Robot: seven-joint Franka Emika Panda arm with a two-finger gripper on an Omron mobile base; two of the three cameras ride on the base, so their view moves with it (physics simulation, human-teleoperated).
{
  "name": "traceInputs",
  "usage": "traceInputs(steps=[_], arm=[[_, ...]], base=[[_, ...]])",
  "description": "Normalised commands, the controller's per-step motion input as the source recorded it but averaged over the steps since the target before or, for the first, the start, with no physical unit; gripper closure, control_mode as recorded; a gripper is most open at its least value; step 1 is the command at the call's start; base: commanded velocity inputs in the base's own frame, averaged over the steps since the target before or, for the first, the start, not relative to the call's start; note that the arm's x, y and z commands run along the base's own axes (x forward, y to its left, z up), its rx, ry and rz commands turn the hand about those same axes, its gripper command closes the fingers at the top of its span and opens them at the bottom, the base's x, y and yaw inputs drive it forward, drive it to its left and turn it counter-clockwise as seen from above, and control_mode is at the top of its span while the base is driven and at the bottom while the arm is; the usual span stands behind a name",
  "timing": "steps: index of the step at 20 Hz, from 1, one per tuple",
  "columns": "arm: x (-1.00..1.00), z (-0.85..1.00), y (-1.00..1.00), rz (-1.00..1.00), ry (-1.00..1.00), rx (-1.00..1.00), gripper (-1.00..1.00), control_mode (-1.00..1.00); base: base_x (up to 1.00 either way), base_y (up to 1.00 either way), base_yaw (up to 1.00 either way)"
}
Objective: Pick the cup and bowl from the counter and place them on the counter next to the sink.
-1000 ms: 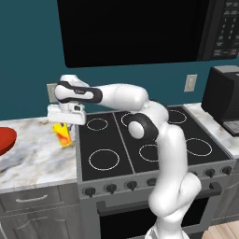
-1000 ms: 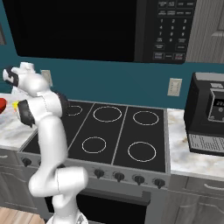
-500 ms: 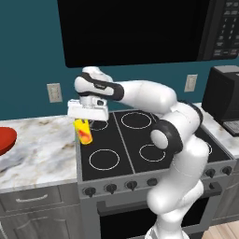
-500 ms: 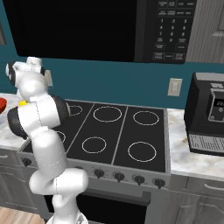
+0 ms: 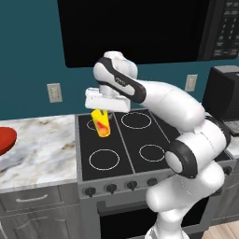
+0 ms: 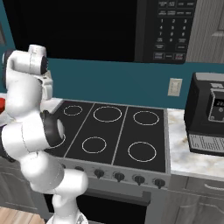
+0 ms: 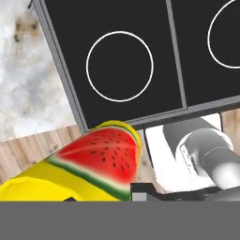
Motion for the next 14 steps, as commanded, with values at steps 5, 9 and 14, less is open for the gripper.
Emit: traceInputs(steps=[5,9,14], arm=[[-0.71,0.30,-0.69,0.04,-0.10,0.00,1.00,-1.00],[-0.97,0.00,-0.87,0.07,-0.16,0.00,1.00,-1.00],[-0.86,0.00,-0.85,0.08,-0.16,0.00,1.00,-1.00]], base=[[0.00,0.00,0.00],[0.00,0.00,0.00],[0.00,0.00,0.00]])
